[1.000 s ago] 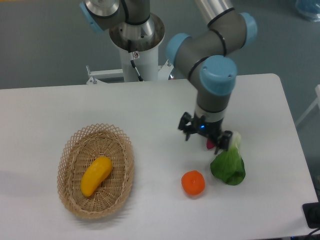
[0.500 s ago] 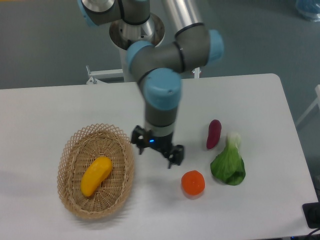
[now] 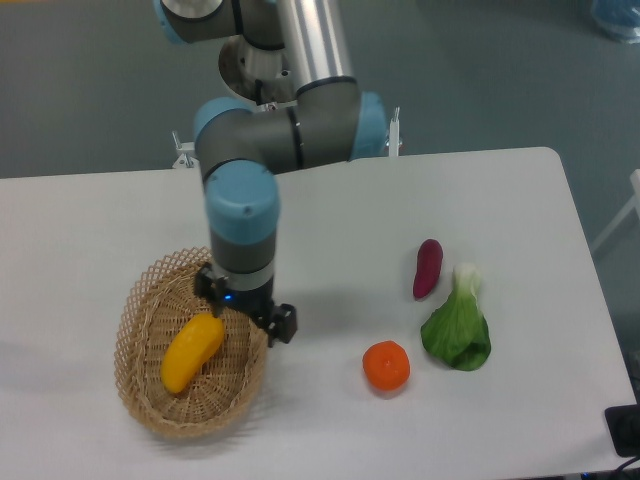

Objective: Pick up the mango from the basket
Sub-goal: 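Move the open gripper over the basket and lower onto the yellow mango, then close the gripper on the yellow mango inside the basket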

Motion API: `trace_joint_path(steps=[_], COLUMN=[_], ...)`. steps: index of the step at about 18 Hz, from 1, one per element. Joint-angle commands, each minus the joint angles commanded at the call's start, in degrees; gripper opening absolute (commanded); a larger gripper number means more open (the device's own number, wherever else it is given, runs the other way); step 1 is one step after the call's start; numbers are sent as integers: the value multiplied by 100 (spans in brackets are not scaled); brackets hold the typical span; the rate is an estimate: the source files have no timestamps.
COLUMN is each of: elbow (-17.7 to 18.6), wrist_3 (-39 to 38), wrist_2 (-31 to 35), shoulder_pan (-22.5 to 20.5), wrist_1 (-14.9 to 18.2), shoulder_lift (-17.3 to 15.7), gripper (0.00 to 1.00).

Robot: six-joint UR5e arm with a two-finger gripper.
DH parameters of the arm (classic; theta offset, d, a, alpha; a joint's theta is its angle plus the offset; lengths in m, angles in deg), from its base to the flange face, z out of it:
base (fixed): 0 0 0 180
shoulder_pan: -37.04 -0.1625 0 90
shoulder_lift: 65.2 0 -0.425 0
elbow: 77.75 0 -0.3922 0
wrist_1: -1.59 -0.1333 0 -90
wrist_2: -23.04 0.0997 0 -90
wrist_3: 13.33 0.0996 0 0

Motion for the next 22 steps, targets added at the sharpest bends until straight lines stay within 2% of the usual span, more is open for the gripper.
trace_joint_path(steps=[9, 16, 22], elbow=[0, -9, -17], wrist_3=[-264, -273, -308], wrist_2=[0, 0, 0], shoulder_pan=[422, 484, 563], wrist_1=[-9, -17, -17], shoulder_lift=[378, 607, 668], gripper=[100, 100, 99])
